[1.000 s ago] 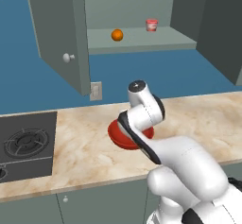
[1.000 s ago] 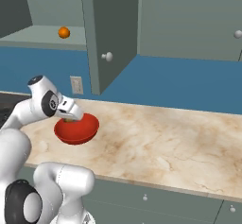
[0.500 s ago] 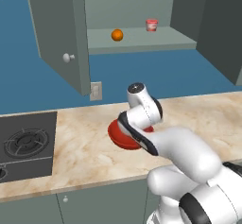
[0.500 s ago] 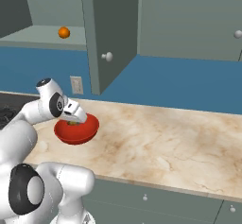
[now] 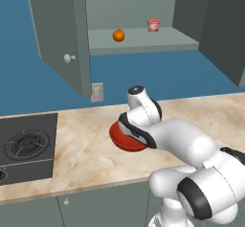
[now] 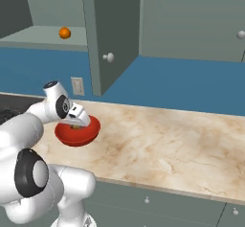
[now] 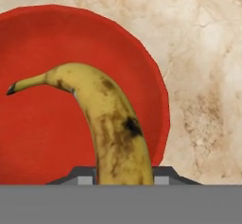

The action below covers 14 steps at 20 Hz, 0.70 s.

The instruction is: Open the cabinet. Pick the tangerine and banana from the cabinet and place them into the bowl. Then close the cabinet.

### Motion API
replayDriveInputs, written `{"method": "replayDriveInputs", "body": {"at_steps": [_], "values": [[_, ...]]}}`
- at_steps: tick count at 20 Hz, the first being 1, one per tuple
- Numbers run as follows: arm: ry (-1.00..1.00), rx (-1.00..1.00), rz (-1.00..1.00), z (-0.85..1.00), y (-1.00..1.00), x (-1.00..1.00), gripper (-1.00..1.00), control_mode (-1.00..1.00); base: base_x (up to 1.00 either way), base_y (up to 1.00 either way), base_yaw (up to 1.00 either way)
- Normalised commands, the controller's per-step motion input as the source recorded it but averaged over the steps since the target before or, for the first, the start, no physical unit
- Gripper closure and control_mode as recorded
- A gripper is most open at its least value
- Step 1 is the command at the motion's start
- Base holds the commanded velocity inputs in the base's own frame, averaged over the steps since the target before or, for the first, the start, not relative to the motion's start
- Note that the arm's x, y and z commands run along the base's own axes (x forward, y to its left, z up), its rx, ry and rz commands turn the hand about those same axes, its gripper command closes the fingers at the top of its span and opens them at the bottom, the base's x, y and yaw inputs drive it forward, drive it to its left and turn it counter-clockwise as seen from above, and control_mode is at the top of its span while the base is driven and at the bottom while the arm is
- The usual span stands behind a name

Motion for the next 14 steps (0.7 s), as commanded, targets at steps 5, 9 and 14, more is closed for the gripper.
{"method": "replayDriveInputs", "body": {"at_steps": [5, 9, 14], "values": [[0.0, 0.01, 0.0, -0.33, 0.0, 0.27, 1.0, -1.0, 0.0, 0.0, 0.0], [0.0, 0.02, 0.0, -0.33, 0.0, 0.22, 1.0, -1.0, 0.0, 0.0, 0.0], [0.0, 0.0, 0.0, -0.35, 0.0, 0.13, 1.0, -1.0, 0.0, 0.0, 0.0]]}}
